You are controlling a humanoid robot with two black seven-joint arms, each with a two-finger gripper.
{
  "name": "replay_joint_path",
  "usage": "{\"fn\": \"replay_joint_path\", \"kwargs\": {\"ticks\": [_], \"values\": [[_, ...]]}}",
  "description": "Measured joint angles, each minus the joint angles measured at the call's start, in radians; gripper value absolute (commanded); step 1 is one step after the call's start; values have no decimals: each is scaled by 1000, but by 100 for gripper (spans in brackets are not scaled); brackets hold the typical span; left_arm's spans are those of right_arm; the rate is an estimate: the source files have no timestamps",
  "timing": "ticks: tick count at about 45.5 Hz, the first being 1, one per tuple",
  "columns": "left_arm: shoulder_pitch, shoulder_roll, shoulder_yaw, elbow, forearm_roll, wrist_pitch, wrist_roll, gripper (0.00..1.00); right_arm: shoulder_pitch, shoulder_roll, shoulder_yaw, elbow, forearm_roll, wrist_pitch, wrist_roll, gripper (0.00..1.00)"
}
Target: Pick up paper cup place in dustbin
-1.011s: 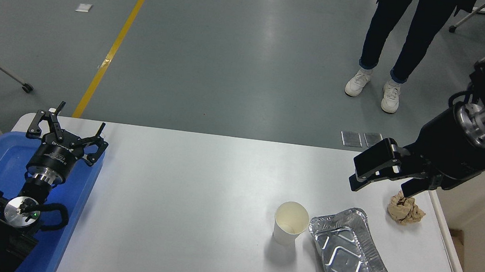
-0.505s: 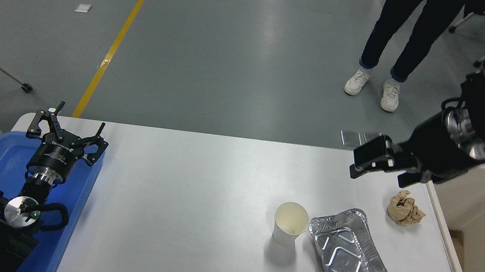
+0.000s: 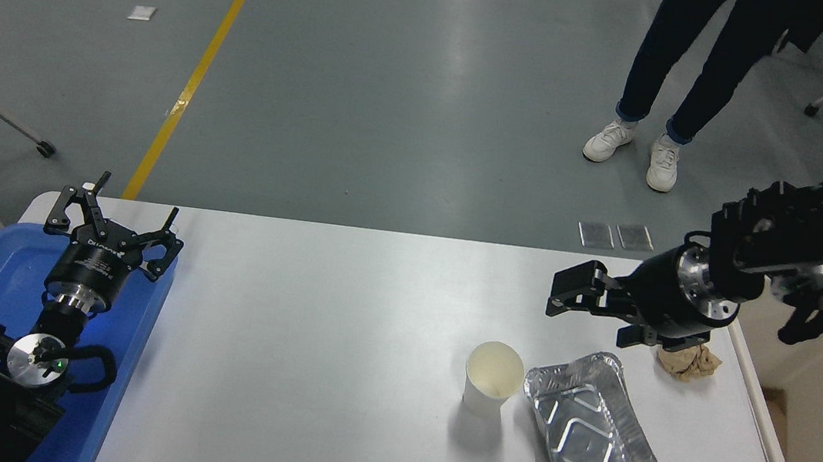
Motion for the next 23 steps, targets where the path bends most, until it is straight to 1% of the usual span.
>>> {"fn": "replay_joint_path", "kwargs": {"ticks": [10, 23], "values": [[0, 0, 0, 0, 0, 0, 0, 99, -157, 49, 30, -74, 20, -93, 0, 100], [0, 0, 1, 0, 1, 0, 0, 99, -293, 102, 69, -167, 58, -151, 0, 100]]}}
